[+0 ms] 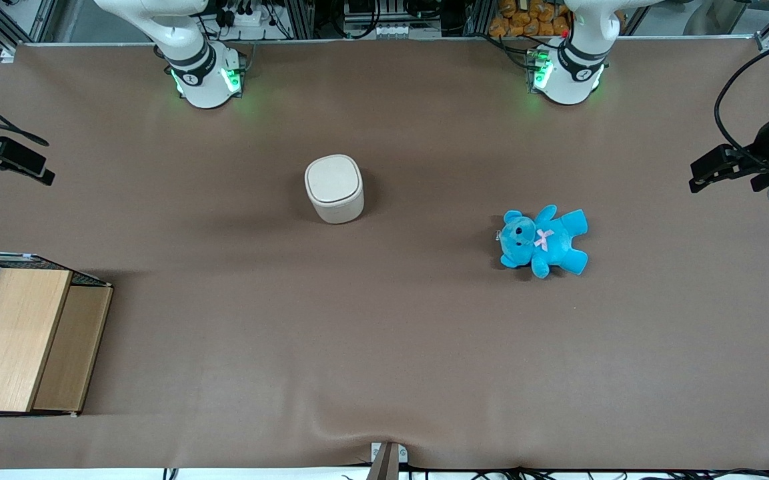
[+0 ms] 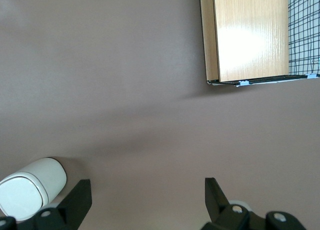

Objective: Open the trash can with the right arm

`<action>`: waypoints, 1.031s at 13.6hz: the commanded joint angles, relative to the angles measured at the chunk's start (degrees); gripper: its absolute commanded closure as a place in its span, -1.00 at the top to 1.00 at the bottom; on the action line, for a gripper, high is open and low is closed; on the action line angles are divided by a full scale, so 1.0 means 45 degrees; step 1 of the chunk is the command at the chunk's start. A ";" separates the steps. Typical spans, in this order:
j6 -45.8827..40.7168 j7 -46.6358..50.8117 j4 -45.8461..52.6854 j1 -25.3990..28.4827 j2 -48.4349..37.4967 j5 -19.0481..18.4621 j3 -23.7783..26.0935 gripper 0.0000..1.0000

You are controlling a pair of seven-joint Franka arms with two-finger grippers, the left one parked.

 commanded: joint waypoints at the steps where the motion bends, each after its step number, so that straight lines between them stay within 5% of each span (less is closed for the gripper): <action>1: -0.0139 -0.0108 0.0164 -0.0037 0.0057 -0.0144 -0.0023 1.00; 14: -0.0588 0.0107 -0.0012 0.0255 0.0096 0.0012 0.0035 1.00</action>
